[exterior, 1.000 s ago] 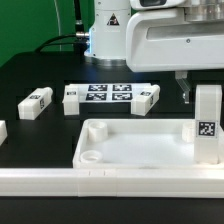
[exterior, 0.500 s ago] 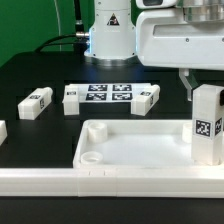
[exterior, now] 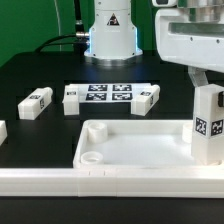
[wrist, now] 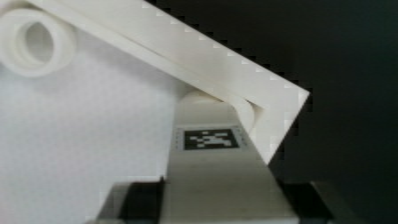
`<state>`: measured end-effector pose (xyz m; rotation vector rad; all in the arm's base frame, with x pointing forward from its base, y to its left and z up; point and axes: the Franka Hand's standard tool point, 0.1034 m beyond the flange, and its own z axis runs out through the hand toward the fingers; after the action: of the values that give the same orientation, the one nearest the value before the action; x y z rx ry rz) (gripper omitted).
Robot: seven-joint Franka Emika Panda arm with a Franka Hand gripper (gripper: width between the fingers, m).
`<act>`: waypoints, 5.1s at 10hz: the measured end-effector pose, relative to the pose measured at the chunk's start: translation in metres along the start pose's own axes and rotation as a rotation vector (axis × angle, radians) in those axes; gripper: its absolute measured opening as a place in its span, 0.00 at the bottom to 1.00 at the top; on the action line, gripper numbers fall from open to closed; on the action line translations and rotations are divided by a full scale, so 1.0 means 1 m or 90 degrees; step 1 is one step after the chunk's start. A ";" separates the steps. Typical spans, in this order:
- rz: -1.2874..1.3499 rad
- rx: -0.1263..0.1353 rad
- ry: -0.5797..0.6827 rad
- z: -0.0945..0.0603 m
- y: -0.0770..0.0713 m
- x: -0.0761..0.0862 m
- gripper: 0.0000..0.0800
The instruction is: Assemble desk
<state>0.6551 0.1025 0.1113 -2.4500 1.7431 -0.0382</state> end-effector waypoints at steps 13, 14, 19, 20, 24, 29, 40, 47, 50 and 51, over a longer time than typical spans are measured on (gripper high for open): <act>-0.539 -0.015 0.009 0.001 0.001 -0.002 0.81; -0.590 -0.021 0.016 0.000 -0.001 -0.004 0.81; -0.819 -0.030 0.020 0.000 -0.002 -0.002 0.81; -0.878 -0.034 0.020 0.000 -0.002 -0.001 0.81; -0.917 -0.037 0.021 -0.001 -0.001 0.002 0.48; -0.781 -0.029 0.021 -0.001 -0.001 0.004 0.36; -0.397 -0.034 0.063 -0.002 0.009 0.032 0.47; -0.423 -0.033 0.036 -0.022 0.040 0.020 0.81; -0.470 -0.030 0.033 -0.025 0.063 0.025 0.81; -0.471 -0.030 0.033 -0.025 0.063 0.025 0.81</act>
Offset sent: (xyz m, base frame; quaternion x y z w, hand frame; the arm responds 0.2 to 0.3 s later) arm -0.0021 -0.0050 0.0014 -0.0255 0.0045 -0.0941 0.9952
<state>0.6019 0.0565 0.1266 -2.9935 0.7630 -0.1341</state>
